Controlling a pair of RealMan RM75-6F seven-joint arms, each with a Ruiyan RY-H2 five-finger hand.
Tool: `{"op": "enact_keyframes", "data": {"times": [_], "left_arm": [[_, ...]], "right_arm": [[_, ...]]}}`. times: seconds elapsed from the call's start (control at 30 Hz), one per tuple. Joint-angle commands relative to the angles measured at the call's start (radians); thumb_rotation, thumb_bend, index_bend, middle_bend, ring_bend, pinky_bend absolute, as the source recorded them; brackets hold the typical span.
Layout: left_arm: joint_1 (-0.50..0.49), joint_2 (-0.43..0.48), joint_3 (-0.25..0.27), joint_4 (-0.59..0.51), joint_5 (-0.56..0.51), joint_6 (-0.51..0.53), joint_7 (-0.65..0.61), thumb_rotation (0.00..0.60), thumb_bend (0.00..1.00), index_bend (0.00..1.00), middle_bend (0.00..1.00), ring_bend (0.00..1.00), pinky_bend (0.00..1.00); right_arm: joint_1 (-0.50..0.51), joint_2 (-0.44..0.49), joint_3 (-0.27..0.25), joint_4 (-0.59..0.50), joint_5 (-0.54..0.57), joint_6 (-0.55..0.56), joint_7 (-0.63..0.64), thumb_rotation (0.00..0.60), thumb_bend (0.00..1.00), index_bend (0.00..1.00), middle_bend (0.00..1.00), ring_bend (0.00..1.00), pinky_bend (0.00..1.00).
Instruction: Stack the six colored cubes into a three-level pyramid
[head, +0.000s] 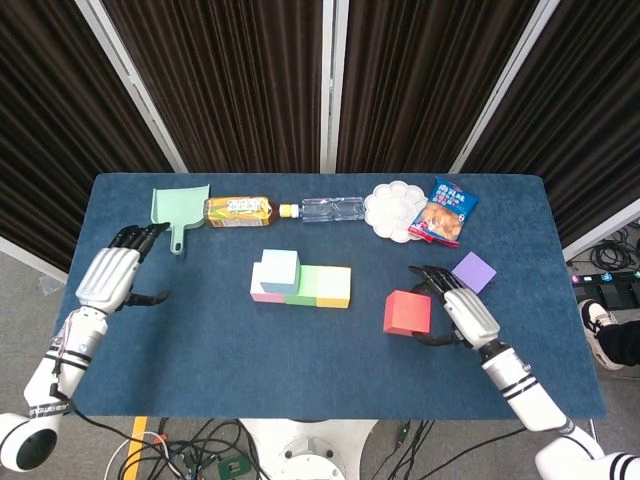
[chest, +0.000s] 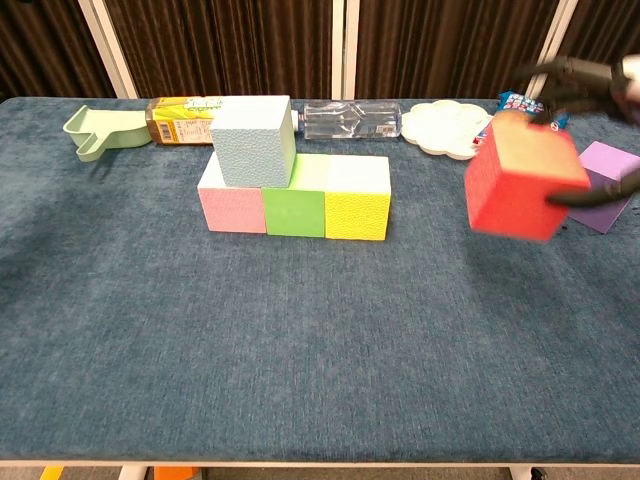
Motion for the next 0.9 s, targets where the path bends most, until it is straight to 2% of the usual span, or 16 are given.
{"op": "enact_keyframes", "data": {"times": [0.03,0.17,0.3,0.57,0.9], "left_arm": [[0.012,-0.017,-0.002,0.036,0.015,0.023,0.016,0.6,0.16,0.07,0.09,0.11,0.09],[0.039,-0.051,0.021,0.065,0.049,0.063,0.059,0.6,0.16,0.07,0.09,0.11,0.09],[0.061,-0.059,0.032,0.057,0.067,0.069,0.042,0.6,0.16,0.07,0.09,0.11,0.09],[0.082,-0.057,0.03,0.063,0.09,0.067,-0.01,0.6,0.16,0.07,0.09,0.11,0.09],[0.095,-0.065,0.021,0.098,0.121,0.073,-0.043,0.6,0.16,0.07,0.09,0.11,0.09]], "right_arm": [[0.075,0.059,0.066,-0.069,0.052,-0.085,0.011,0.6,0.17,0.0,0.4,0.0,0.0],[0.151,0.07,0.124,-0.097,0.137,-0.183,0.004,0.6,0.16,0.0,0.4,0.0,0.0],[0.226,0.037,0.165,-0.082,0.229,-0.276,-0.022,0.6,0.16,0.0,0.39,0.0,0.0],[0.335,-0.073,0.199,-0.014,0.368,-0.356,-0.145,0.6,0.16,0.0,0.39,0.0,0.0],[0.407,-0.192,0.211,0.083,0.451,-0.382,-0.206,0.6,0.16,0.0,0.39,0.0,0.0]]}}
